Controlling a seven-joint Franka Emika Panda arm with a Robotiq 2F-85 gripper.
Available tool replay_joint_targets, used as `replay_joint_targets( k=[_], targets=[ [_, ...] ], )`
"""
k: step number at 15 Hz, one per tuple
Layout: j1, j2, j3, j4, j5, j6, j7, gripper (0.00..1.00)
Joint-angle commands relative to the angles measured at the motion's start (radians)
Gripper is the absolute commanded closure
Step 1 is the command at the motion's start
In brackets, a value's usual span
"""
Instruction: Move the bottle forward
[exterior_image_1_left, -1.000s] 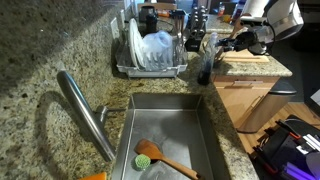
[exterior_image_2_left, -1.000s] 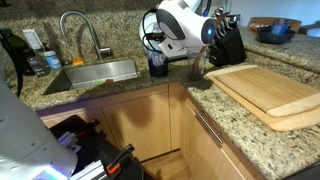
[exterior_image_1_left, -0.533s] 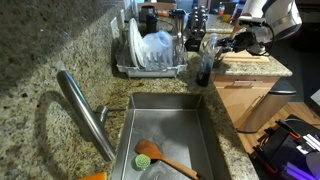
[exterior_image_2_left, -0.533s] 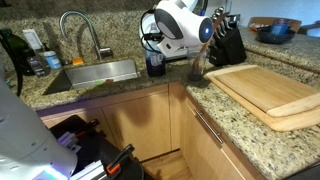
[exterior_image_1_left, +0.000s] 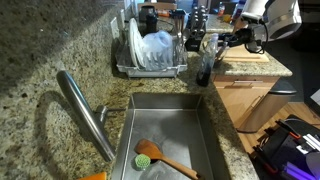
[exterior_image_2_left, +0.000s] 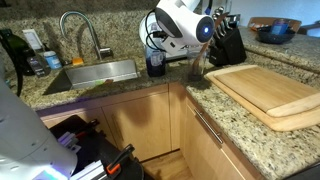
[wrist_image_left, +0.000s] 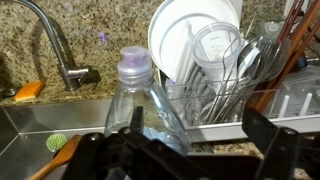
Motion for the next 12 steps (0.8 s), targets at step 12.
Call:
replay_joint_targets(
  k=[12],
  targets=[
    [-0.023, 0.027, 0.003, 0.023, -0.046, -0.063, 0.075, 0.00]
  ],
)
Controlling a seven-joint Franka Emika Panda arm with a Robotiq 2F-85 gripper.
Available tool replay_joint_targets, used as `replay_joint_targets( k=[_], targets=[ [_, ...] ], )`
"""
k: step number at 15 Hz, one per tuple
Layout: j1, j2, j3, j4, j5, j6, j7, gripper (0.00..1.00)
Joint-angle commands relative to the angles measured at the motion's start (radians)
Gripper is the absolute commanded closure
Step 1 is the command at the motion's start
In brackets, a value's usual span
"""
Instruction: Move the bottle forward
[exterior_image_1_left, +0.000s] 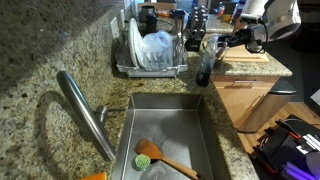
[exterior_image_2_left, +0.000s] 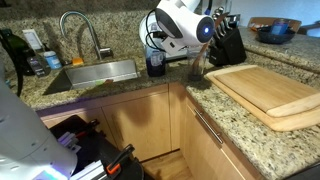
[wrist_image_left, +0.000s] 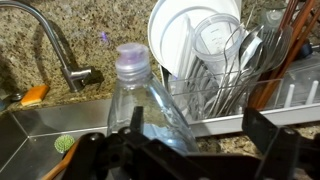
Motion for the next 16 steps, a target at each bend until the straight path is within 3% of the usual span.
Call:
replay_joint_targets(
  k=[1, 5, 9, 15, 16],
  targets=[
    [-0.028, 0.030, 0.001, 0.029, -0.049, -0.094, 0.007, 0.00],
    [-0.034, 0.042, -0.018, 0.047, -0.144, -0.112, 0.000, 0.00],
    [-0.028, 0.025, -0.013, 0.025, -0.127, -0.088, 0.001, 0.00],
    [-0.021, -0.044, 0.009, -0.012, -0.105, -0.230, 0.030, 0.00],
    [-0.019, 0.004, 0.006, 0.022, -0.105, -0.209, 0.014, 0.00]
  ],
)
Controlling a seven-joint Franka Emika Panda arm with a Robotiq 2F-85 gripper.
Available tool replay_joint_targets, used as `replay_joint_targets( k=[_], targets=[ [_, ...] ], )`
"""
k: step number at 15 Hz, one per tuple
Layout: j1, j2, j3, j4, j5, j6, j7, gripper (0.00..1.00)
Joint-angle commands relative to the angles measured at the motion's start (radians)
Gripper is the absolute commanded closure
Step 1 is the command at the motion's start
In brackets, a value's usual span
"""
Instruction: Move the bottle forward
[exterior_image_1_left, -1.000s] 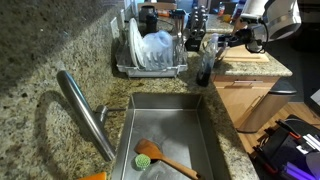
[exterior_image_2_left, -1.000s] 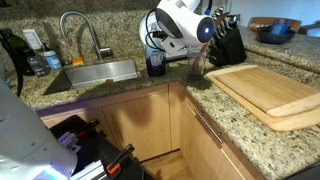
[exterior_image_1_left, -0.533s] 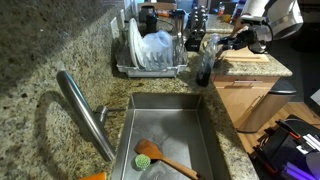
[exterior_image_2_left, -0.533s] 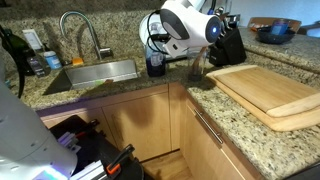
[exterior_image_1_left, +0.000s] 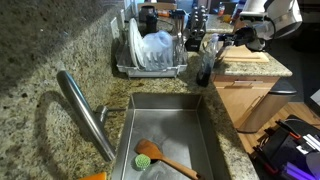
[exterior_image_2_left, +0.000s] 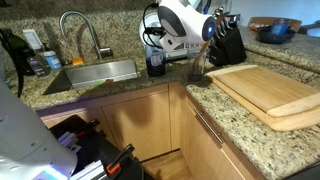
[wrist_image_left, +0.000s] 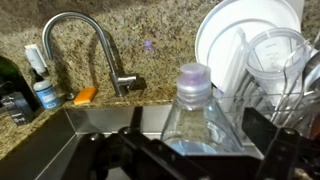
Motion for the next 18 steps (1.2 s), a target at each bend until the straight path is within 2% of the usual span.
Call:
replay_joint_targets(
  k=[1, 11, 14, 18],
  targets=[
    [-0.001, -0.007, 0.003, 0.000, -0.001, -0.012, 0.001, 0.00],
    [0.016, -0.021, 0.013, -0.015, -0.006, -0.007, 0.004, 0.00],
    [0.027, -0.028, 0.019, -0.032, -0.003, 0.011, -0.034, 0.00],
    [0.019, -0.021, 0.014, -0.015, -0.005, -0.008, -0.005, 0.00]
  ],
)
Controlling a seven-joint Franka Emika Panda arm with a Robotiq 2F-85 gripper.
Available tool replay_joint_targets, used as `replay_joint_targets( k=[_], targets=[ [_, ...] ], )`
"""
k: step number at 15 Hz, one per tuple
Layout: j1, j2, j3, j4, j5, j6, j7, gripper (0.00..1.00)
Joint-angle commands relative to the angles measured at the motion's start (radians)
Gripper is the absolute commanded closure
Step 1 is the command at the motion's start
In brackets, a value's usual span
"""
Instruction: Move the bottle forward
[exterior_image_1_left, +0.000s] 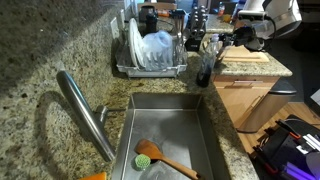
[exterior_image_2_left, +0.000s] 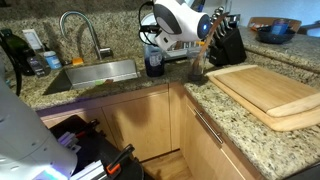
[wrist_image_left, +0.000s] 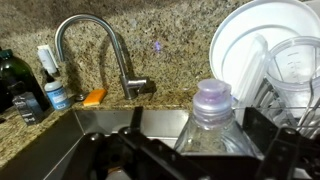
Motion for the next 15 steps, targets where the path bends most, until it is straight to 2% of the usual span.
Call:
replay_joint_targets(
  k=[1, 5, 6, 7, 13, 15],
  targets=[
    [-0.004, 0.001, 0.004, 0.001, -0.001, -0.001, 0.000, 0.00],
    [0.007, 0.011, 0.012, -0.006, 0.010, 0.027, -0.020, 0.00],
    [0.009, 0.013, 0.013, -0.008, 0.016, 0.031, -0.024, 0.25],
    [0.009, 0.016, 0.013, -0.006, 0.010, 0.029, -0.026, 0.27],
    [0.001, 0.030, 0.007, 0.010, 0.042, 0.034, -0.040, 0.69],
    [-0.001, 0.027, 0.006, 0.019, 0.063, 0.032, -0.038, 0.79]
  ],
)
